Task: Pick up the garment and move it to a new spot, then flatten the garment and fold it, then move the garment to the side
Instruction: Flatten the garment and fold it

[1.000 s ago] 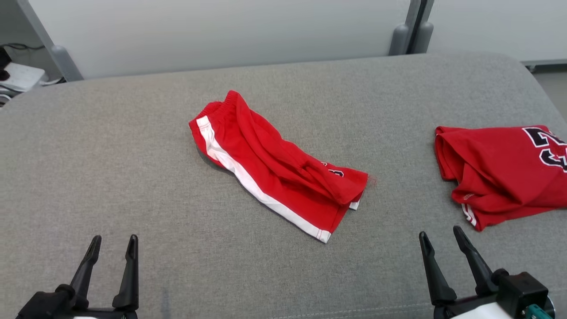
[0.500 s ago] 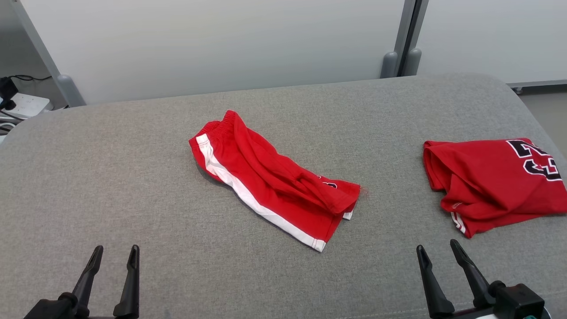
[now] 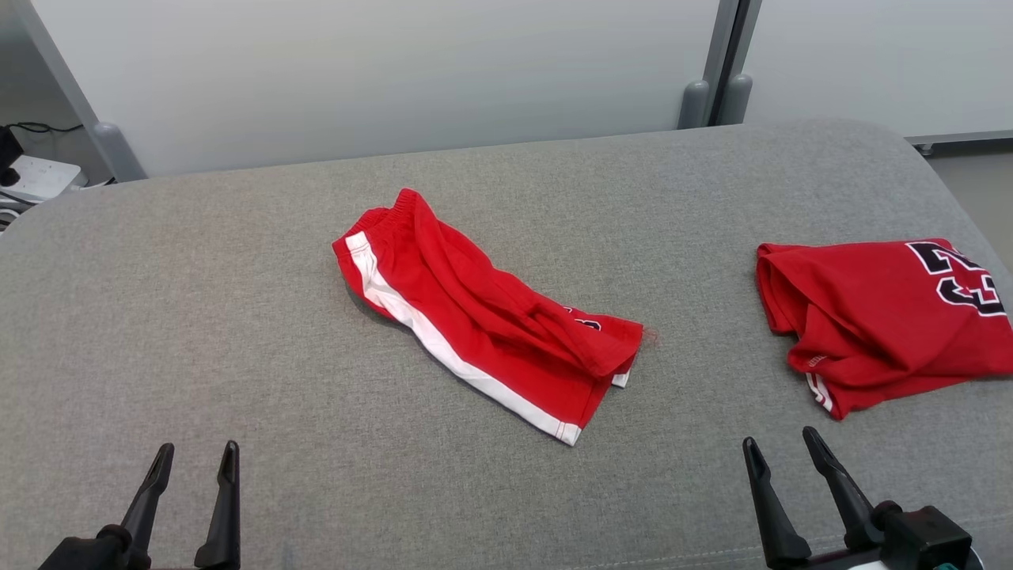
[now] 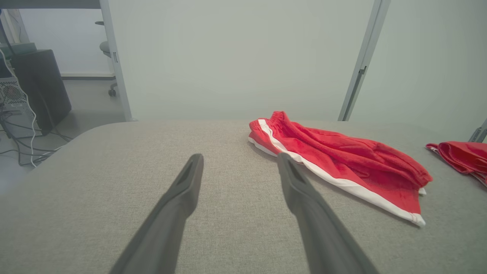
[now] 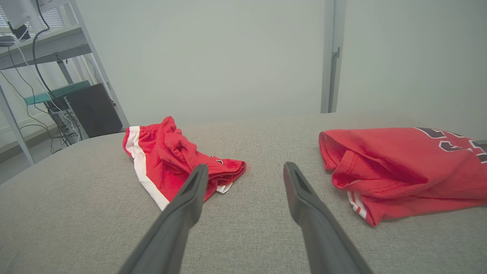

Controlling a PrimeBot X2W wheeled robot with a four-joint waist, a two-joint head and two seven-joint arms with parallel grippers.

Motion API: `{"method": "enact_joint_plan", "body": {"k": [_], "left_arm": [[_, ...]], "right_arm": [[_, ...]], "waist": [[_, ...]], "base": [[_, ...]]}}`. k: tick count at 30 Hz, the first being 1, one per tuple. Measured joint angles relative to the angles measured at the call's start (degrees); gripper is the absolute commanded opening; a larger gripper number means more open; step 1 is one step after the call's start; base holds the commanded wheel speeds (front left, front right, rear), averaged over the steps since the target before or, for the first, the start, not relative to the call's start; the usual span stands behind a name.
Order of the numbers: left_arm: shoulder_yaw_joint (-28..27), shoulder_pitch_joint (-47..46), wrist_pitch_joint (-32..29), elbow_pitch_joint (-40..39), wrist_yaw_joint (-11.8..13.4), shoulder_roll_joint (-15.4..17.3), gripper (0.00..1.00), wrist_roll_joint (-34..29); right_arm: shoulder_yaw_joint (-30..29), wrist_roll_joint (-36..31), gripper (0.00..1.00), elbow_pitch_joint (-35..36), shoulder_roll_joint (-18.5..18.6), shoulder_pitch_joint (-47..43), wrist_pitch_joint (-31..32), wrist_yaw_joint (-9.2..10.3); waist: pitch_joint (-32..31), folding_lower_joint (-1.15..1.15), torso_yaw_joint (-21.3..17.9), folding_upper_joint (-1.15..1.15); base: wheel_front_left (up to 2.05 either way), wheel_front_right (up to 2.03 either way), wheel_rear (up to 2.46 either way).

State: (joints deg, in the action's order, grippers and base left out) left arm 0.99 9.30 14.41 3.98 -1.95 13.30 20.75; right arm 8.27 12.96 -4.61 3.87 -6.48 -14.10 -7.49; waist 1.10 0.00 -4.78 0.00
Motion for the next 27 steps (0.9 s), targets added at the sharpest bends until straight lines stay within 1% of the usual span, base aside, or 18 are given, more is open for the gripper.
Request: {"method": "enact_joint_plan", "body": {"k": [9, 11, 14, 17, 20, 23, 27], "left_arm": [[0.2, -0.6, -0.1, -0.9, -0.1, 0.3, 1.0, -0.2], [0.8, -2.3, -1.3, -1.8, -0.9, 0.7, 1.0, -0.2], [2.9, -8.6, -4.7, -3.0, -2.6, 2.8, 1.0, -0.2], [5.8, -17.3, -9.5, -2.8, -4.0, 5.5, 1.0, -0.3], [9.6, -26.1, -15.2, -0.2, -5.0, 7.7, 1.0, 1.1], [14.7, -33.9, -19.7, 4.4, -5.1, 9.7, 1.0, 4.7], [24.2, -43.1, -24.1, 9.8, -5.1, 12.9, 1.0, 12.1]], "right_arm": [[0.3, -0.4, 1.0, 0.1, 0.1, 0.2, 0.0, 0.0], [1.6, -0.4, 1.0, 0.1, 0.4, 0.9, 0.2, 0.0], [5.0, -0.3, 1.0, -0.3, 0.7, 4.2, 2.0, 0.0], [9.8, -0.3, 1.0, -1.8, 2.2, 9.1, 3.2, 0.0], [15.8, 0.3, 1.0, -4.4, 3.7, 14.1, 3.9, -0.01], [21.4, 1.3, 1.0, -8.0, 4.0, 18.7, 4.1, 0.0], [27.9, 3.3, 1.0, -13.1, 3.9, 24.3, 3.5, -0.01]], "waist": [[1.0, 0.0, 0.3, 0.0], [1.7, 0.0, 0.5, 0.0], [3.2, 0.0, 0.7, 0.0], [5.2, 0.0, 0.7, 0.0], [7.5, 0.0, 0.4, 0.0], [9.9, 0.0, -0.1, 0.0], [12.9, 0.0, -1.3, 0.0]], "base": [[0.0, 0.0, 0.0], [0.0, 0.0, 0.0], [0.0, 0.0, 0.0], [0.0, 0.0, 0.0], [0.0, 0.0, 0.0], [0.0, 0.0, 0.0], [0.0, 0.0, 0.0]]}}
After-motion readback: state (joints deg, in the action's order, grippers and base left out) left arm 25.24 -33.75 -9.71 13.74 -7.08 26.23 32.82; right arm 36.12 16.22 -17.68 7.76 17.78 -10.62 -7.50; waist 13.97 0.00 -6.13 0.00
